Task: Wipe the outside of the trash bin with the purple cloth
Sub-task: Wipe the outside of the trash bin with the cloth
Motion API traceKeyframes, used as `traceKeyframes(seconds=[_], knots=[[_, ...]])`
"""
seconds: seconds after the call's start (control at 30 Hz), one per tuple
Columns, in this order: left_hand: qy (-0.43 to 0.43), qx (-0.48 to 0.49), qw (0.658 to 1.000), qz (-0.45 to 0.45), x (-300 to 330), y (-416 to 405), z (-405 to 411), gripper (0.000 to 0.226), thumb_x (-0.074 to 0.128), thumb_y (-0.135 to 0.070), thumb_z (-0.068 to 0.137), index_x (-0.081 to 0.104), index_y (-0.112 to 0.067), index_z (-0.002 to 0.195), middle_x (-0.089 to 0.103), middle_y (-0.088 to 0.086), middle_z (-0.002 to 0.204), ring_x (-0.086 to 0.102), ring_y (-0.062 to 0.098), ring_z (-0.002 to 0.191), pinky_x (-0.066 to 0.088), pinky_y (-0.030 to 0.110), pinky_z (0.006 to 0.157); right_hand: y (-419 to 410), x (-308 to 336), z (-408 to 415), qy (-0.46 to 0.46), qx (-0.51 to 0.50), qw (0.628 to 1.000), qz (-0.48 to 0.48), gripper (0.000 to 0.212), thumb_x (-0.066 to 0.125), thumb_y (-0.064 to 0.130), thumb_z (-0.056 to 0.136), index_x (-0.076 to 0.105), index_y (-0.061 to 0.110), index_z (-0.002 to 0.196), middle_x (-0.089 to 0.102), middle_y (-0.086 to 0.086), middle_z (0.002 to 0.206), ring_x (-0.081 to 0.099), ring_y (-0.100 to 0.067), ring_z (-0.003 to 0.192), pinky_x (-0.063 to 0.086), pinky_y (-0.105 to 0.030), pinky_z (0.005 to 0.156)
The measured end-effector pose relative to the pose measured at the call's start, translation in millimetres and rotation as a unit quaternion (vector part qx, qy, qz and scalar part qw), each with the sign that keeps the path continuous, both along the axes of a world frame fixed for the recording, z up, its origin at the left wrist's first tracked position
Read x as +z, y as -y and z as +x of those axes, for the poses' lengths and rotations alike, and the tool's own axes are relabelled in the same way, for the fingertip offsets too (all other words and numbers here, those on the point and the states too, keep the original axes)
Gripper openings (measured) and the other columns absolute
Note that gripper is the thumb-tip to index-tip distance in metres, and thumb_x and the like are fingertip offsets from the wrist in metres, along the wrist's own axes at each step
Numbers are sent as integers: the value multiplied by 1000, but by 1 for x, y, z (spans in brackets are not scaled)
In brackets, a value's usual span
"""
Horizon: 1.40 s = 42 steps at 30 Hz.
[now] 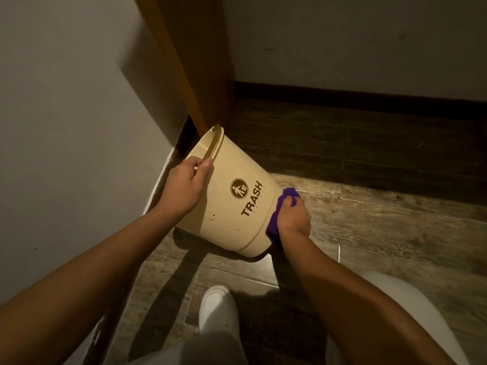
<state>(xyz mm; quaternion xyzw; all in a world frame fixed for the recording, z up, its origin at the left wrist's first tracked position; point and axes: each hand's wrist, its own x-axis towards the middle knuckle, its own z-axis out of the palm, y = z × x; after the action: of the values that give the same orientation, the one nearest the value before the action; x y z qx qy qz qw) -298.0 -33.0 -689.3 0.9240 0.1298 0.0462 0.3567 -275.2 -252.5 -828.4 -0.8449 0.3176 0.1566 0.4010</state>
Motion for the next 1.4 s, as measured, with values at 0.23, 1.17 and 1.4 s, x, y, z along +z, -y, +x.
traceKeyframes(seconds=[0.23, 1.17, 1.4], knots=[[-30, 30, 999, -16, 17, -15, 23, 38, 43, -48, 103, 64, -17, 103, 62, -5, 88, 57, 10, 79, 37, 24, 60, 35, 36, 43, 111, -171, 971, 124, 37, 51, 47, 104, 62, 28, 134, 60, 0, 118, 60, -23, 102, 50, -38, 82], [-21, -14, 998, 59, 12, -38, -29, 49, 43, -51, 101, 71, -12, 90, 68, 6, 82, 63, 24, 78, 48, 31, 68, -21, 25, 50, 165, 21, 982, 91, 34, 60, 33, 103, 61, 25, 136, 66, -1, 121, 65, -25, 111, 56, -38, 86], [-179, -113, 966, -147, 59, -38, -10, 30, 59, -48, 93, 67, -36, 119, 68, -11, 111, 64, 12, 103, 50, 38, 84, -24, 75, 70, 208, -6, 952, 223, 23, 62, 36, 102, 62, 30, 124, 61, 8, 114, 64, -12, 98, 50, -25, 66]])
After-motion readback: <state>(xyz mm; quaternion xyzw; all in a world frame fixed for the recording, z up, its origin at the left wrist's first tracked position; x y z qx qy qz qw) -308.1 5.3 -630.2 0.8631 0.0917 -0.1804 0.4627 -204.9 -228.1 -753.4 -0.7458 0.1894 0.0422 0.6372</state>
